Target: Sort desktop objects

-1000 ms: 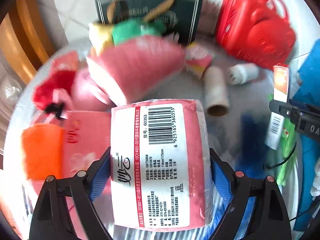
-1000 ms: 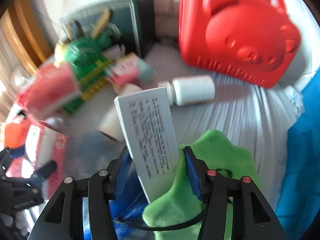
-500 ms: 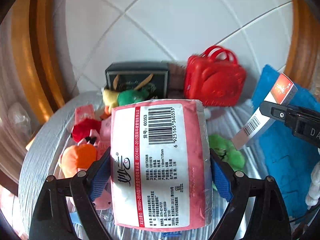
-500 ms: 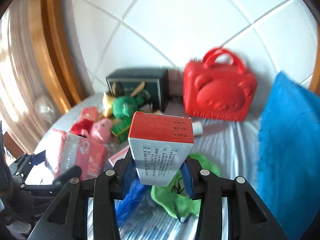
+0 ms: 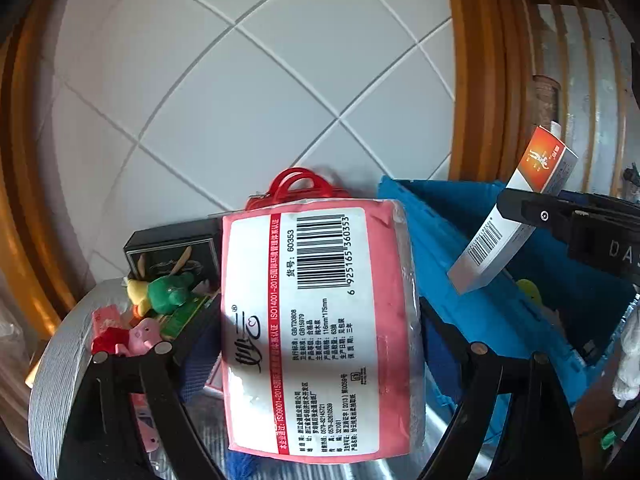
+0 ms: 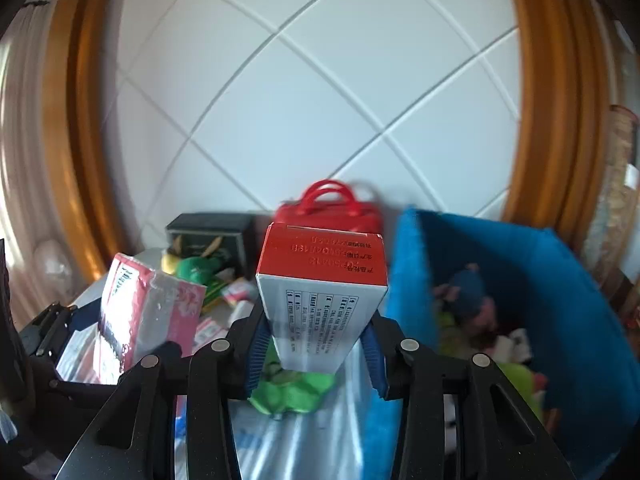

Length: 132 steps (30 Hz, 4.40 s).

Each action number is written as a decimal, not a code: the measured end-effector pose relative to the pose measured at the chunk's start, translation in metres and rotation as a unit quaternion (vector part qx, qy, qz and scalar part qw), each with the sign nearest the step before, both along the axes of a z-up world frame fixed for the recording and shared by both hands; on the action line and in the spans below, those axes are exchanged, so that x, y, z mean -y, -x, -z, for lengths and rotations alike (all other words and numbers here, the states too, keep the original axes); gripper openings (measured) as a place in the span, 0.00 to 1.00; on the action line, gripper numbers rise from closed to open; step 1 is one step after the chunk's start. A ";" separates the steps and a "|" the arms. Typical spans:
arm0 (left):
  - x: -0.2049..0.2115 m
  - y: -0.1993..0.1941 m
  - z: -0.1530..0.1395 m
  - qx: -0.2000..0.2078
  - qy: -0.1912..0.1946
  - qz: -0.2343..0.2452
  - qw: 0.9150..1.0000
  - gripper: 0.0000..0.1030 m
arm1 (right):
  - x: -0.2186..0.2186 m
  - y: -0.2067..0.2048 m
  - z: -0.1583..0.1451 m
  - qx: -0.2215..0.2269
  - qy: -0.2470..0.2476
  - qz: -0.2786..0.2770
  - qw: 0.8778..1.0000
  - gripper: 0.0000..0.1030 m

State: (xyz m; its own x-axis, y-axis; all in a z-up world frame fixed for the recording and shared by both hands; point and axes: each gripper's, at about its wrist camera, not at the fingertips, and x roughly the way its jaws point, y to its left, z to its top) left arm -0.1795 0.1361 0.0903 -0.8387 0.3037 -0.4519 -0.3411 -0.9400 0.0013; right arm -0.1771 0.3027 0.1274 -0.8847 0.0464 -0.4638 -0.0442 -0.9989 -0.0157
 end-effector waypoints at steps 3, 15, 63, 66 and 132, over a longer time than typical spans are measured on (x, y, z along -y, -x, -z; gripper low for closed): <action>-0.036 -0.008 -0.012 -0.011 -0.002 0.029 1.000 0.86 | -0.034 -0.024 -0.009 -0.007 -0.009 0.033 0.999 0.40; -0.205 -0.032 -0.023 0.010 0.026 0.119 0.992 0.86 | -0.194 -0.058 0.028 0.074 -0.051 0.147 0.985 0.40; -0.044 -0.031 -0.006 0.045 0.013 -0.040 0.998 0.92 | -0.123 -0.071 -0.010 -0.013 0.025 -0.025 0.999 1.00; 0.028 -0.017 0.003 0.057 0.025 -0.094 0.994 0.92 | -0.066 -0.053 -0.018 -0.026 0.044 -0.064 0.997 1.00; 0.305 0.358 0.273 0.310 0.089 -0.118 0.939 0.91 | 0.220 0.419 0.311 0.312 0.018 -0.203 0.928 0.92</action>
State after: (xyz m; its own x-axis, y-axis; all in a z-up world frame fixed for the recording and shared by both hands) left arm -0.5379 -0.1687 -0.1823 -0.4318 0.0160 -0.9018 -0.1100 -0.9933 0.0351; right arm -0.5965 0.0832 -0.1838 -0.3841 -0.2577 -0.8866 0.3433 -0.9313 0.1220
